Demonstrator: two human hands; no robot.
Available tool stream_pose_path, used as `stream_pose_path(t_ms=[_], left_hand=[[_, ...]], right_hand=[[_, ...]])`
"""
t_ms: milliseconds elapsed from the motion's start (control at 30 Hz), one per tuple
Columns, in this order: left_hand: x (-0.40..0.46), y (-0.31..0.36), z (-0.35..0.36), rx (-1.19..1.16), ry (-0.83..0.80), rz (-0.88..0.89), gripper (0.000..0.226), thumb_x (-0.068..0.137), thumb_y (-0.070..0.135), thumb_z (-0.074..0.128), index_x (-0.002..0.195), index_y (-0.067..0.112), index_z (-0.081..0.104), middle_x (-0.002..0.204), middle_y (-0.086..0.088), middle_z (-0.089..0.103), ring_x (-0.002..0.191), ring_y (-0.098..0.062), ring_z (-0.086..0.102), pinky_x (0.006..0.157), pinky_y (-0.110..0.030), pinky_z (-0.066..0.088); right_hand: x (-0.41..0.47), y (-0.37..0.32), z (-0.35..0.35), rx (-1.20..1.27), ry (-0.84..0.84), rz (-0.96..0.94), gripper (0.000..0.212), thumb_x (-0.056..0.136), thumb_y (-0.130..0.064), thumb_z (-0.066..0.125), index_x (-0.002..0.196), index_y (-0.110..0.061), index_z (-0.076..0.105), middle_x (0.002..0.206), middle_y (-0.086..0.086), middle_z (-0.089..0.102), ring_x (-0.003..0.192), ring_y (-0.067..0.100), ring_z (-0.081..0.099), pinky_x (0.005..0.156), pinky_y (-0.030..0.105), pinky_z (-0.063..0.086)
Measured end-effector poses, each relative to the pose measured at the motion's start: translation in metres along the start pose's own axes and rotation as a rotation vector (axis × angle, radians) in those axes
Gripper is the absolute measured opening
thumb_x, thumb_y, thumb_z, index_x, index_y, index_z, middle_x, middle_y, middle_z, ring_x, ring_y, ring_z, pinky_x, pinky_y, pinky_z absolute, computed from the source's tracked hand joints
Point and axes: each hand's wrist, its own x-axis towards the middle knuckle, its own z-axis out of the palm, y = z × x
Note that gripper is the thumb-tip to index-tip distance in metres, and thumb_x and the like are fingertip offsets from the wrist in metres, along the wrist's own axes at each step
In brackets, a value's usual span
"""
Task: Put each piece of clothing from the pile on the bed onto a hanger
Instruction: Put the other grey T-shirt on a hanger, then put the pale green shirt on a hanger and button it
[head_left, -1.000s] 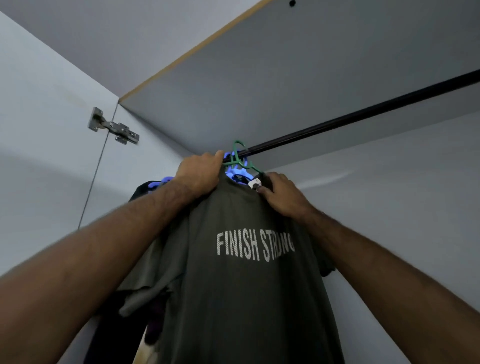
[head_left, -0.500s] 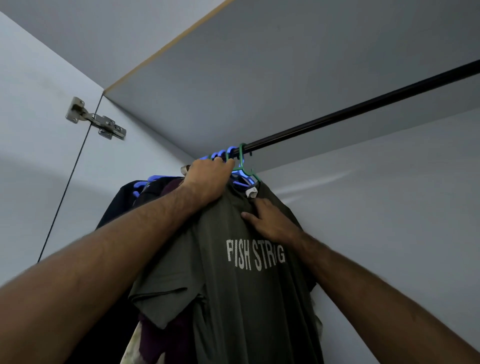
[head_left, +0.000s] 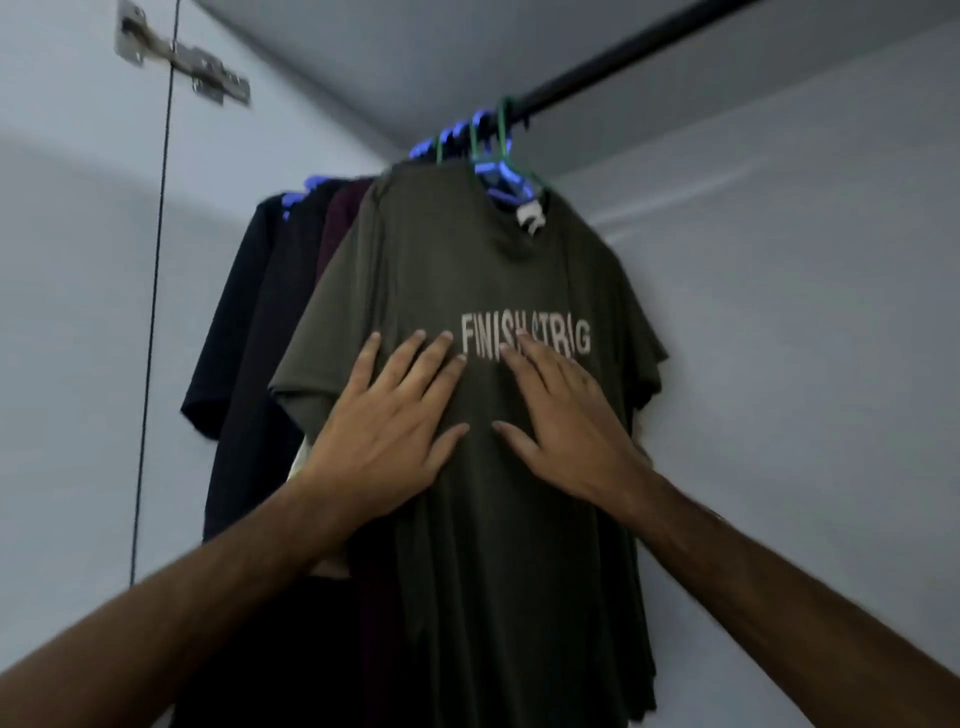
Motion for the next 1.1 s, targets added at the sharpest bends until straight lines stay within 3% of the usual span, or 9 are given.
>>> stream_pose_path(t_ms=[200,467,567,767,900,1100], left_hand=[[-0.147,0.051,-0.007,-0.075,-0.243,-0.030,0.069,0.102,0.055,0.031,0.157,0.014,0.029,0.167,-0.007,0.013,0.155,-0.026,0.009,0.120,-0.058,0.017],[-0.408,0.096,-0.081,-0.163,-0.720,-0.238,0.070,0.103,0.057,0.026,0.158,0.014,0.024,0.167,-0.007,0.013,0.154,-0.028,0.014,0.120,-0.059,0.016],[-0.504,0.095,-0.140,-0.165,-0.886,-0.354,0.072,0.103,0.060,0.019,0.159,0.014,0.021,0.168,-0.007,0.010,0.154,-0.029,0.011,0.121,-0.058,0.013],[-0.659,0.060,-0.305,-0.054,-1.071,-0.566,0.073,0.101,0.059,0.027,0.158,0.012,0.023,0.167,-0.009,0.011,0.154,-0.030,0.010,0.121,-0.060,0.013],[-0.728,0.033,-0.420,0.060,-1.129,-0.707,0.073,0.101,0.058,0.038,0.156,0.012,0.028,0.167,-0.008,0.016,0.154,-0.027,0.012,0.121,-0.059,0.013],[-0.811,-0.008,-0.558,0.227,-1.174,-0.909,0.073,0.100,0.058,0.034,0.157,0.012,0.027,0.167,-0.007,0.016,0.154,-0.026,0.011,0.121,-0.059,0.012]], right_hand=[[-0.131,-0.077,0.024,0.198,-0.179,-0.008,0.084,0.097,-0.059,0.047,0.161,-0.017,0.014,0.169,0.004,0.003,0.155,0.022,0.011,0.124,0.049,0.019],[-0.291,-0.263,0.017,0.507,-0.499,-0.119,0.084,0.097,-0.058,0.049,0.161,-0.016,0.014,0.169,0.007,0.002,0.156,0.025,0.005,0.125,0.052,0.013],[-0.340,-0.349,0.002,0.610,-0.620,-0.212,0.085,0.095,-0.057,0.053,0.160,-0.015,0.017,0.169,0.010,0.005,0.155,0.028,0.007,0.124,0.054,0.012],[-0.407,-0.526,-0.063,0.763,-0.770,-0.406,0.088,0.094,-0.061,0.051,0.160,-0.016,0.015,0.169,0.011,0.006,0.155,0.029,0.010,0.123,0.057,0.013],[-0.431,-0.635,-0.120,0.862,-0.794,-0.555,0.086,0.095,-0.061,0.050,0.160,-0.017,0.014,0.168,0.009,0.007,0.154,0.030,0.011,0.122,0.057,0.016],[-0.451,-0.789,-0.186,1.003,-0.796,-0.756,0.088,0.095,-0.063,0.047,0.161,-0.016,0.013,0.169,0.006,0.008,0.155,0.025,0.008,0.124,0.056,0.012]])
